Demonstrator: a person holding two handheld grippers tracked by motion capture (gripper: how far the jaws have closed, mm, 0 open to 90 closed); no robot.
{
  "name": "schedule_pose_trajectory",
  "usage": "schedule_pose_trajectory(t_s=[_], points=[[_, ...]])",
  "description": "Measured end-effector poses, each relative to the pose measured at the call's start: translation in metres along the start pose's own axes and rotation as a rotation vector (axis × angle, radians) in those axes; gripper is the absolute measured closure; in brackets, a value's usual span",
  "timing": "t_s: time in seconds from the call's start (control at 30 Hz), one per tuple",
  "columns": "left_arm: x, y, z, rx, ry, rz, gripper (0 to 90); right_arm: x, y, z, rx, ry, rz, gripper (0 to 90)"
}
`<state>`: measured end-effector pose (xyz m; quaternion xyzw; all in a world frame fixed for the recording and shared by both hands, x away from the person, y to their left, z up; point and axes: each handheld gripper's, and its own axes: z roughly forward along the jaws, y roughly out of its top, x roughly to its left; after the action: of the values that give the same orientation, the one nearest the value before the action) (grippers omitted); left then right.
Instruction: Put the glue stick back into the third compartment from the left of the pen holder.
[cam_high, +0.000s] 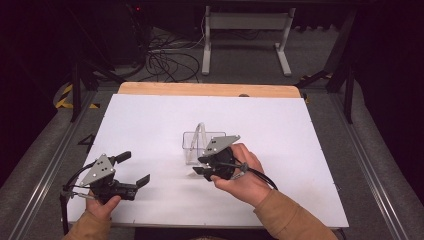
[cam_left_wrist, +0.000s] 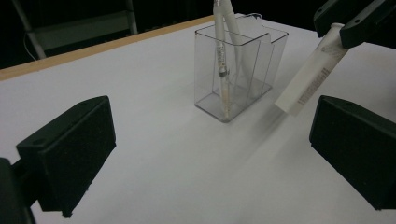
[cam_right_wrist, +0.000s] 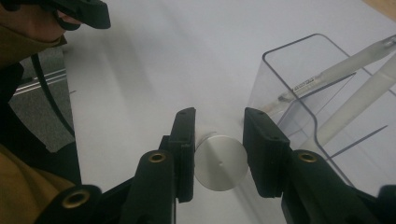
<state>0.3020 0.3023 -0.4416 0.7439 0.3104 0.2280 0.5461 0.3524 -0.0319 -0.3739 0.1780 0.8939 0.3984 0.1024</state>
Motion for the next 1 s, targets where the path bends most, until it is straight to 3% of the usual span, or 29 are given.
schedule_pose_trajectory(t_s=[0.67,1.0], points=[[0.000,0.000,0.000,-0.001,0.000,-0.002,1.1,-0.009,0.020,-0.035,-0.056,-0.059,-0.013,66.4],[0.000,0.000,0.000,-0.001,0.000,-0.002,1.1,-0.017,0.025,-0.049,-0.088,-0.079,0.008,66.4]])
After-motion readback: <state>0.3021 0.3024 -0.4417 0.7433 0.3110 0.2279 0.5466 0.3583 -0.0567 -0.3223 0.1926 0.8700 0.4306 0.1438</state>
